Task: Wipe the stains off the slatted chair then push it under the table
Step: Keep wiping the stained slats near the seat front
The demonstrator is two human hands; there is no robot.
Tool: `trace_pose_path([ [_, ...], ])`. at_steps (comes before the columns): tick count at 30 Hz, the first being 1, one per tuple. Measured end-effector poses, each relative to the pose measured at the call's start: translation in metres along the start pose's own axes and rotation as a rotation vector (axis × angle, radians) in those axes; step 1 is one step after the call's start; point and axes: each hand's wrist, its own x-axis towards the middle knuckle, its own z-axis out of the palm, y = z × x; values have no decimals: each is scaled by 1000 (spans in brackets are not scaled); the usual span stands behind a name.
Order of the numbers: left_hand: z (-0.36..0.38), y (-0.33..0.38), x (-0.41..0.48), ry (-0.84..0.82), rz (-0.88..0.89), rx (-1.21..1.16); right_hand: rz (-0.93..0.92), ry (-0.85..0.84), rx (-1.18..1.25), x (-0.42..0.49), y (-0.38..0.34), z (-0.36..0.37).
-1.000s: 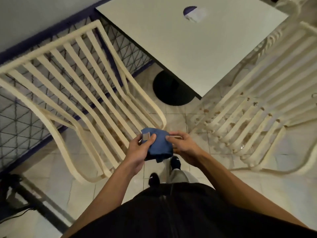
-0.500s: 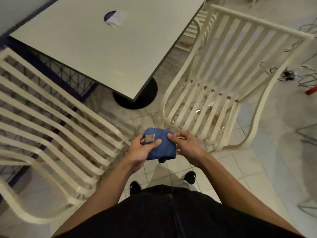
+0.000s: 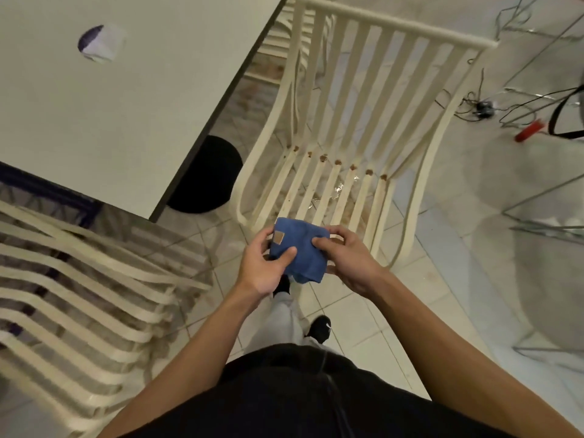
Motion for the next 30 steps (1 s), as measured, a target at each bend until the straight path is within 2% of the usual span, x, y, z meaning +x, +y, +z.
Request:
trace_pose_path([
  [4, 16, 11, 34, 68, 56, 68, -51, 86, 59, 30, -13, -2],
  [8, 26, 28, 90, 109, -72, -51, -48, 82, 149, 73, -35, -7],
  [12, 31, 45, 152, -61, -163, -117, 12, 114, 265, 129, -63, -6],
  [14, 31, 52, 186, -89, -100, -9, 19, 137, 280, 160, -77, 0],
  [17, 34, 58, 233, -13, 81, 270, -10, 194, 248, 205, -93, 8],
  [22, 48, 56, 293, 24, 316, 538, 30, 287, 316, 269, -106, 16],
  [27, 62, 36, 349, -75, 361, 665, 130, 183, 599, 328, -115, -1],
  [30, 70, 17, 380, -169, 343, 702, 168, 175, 645, 365, -114, -15],
])
